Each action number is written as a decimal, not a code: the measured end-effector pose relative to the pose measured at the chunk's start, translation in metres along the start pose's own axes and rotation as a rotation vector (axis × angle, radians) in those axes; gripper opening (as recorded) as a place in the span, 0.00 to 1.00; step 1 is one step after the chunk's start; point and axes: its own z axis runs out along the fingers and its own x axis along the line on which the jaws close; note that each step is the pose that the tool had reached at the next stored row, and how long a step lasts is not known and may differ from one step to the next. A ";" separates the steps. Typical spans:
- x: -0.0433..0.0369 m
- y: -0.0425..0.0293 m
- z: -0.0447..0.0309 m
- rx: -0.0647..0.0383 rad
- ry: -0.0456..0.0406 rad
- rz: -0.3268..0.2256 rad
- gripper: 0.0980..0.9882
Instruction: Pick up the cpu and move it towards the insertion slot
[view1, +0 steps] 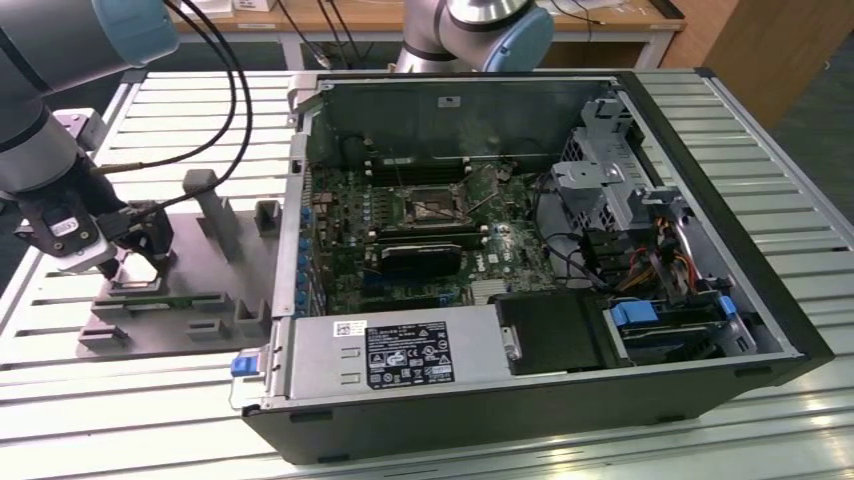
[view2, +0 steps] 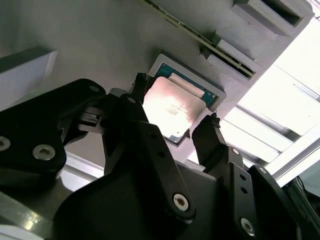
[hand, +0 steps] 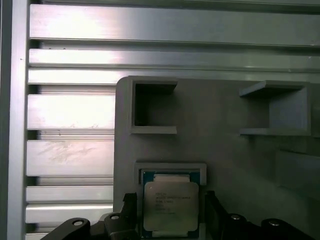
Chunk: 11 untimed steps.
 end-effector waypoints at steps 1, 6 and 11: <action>0.0005 0.0000 0.0003 0.000 0.0000 0.000 0.62; 0.0016 -0.0001 0.0022 -0.017 0.0002 0.001 0.62; 0.0017 -0.0001 0.0033 -0.023 0.0003 0.001 0.62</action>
